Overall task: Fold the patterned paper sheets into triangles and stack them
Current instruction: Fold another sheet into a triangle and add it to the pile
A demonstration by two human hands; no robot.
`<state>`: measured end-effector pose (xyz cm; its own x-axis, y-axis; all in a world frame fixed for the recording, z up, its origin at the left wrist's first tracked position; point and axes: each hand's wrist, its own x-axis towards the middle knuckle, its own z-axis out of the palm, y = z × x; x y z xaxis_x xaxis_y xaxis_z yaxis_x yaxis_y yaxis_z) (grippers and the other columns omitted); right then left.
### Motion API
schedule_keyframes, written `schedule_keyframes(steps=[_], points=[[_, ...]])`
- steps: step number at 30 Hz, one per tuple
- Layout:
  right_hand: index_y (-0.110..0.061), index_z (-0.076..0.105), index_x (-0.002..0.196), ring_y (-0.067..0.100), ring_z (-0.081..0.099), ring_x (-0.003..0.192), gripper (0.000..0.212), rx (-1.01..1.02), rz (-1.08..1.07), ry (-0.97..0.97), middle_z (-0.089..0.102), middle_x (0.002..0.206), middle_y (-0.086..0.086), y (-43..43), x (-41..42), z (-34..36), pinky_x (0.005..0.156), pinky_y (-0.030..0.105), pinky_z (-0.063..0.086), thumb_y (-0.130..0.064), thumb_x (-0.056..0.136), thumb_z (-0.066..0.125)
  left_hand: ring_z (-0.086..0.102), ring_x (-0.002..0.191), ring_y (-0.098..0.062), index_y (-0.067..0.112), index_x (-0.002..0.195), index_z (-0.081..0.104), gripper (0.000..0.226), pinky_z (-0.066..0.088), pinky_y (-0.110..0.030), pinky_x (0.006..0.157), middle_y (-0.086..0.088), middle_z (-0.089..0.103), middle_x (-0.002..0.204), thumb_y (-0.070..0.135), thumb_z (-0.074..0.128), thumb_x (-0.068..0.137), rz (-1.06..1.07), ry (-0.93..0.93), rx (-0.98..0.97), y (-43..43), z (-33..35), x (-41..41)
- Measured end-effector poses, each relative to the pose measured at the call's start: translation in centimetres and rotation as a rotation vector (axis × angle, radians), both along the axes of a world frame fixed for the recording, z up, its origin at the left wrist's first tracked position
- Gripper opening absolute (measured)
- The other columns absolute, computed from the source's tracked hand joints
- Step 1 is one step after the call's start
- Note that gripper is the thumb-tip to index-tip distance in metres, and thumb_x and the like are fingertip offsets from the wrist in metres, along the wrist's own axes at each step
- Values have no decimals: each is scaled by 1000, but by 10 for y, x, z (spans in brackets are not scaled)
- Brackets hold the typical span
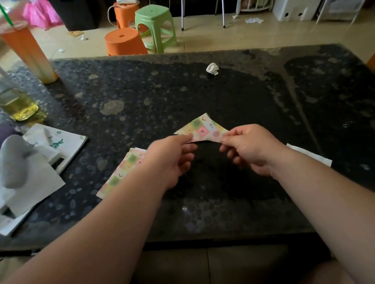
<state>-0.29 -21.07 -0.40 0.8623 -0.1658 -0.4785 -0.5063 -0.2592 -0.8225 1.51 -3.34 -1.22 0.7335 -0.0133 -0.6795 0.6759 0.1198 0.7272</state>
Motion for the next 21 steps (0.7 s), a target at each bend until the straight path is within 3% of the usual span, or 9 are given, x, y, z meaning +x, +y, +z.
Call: schedule_keyframes(steps=[3,5,11,16,21], points=[[-18,71,96,15,59,72,12,-186,-32,-35,71,91,6,-6,16,-7,59,28,50,-18,102,61,43,43,-7,14,92,64,7,33,-20,40,3,58,60,18,65,97,190,-133,60,29,3,22],[-18,71,96,17,57,74,13,-192,-59,3,69,92,6,-8,28,-12,61,29,49,-18,102,59,44,43,-8,12,98,66,6,34,-19,39,2,59,62,17,65,96,233,-192,62,45,7,33],[-12,75,94,22,50,74,17,-181,-110,99,63,86,10,0,60,-26,59,32,42,-16,99,60,54,53,-13,9,90,70,8,45,-25,52,-3,66,69,15,68,95,-6,-266,198,48,3,34],[-20,77,88,20,60,68,13,-299,-194,67,72,89,6,0,69,-31,55,32,48,-17,94,66,59,58,-16,8,88,70,10,49,-29,57,-4,71,70,16,69,96,-113,-315,267,49,3,37],[-23,73,87,19,66,83,10,-393,-209,-53,69,90,0,-6,66,-29,68,34,56,-17,94,69,61,61,-15,6,87,70,14,50,-30,58,-4,72,72,17,67,97,-164,-352,418,67,5,38]])
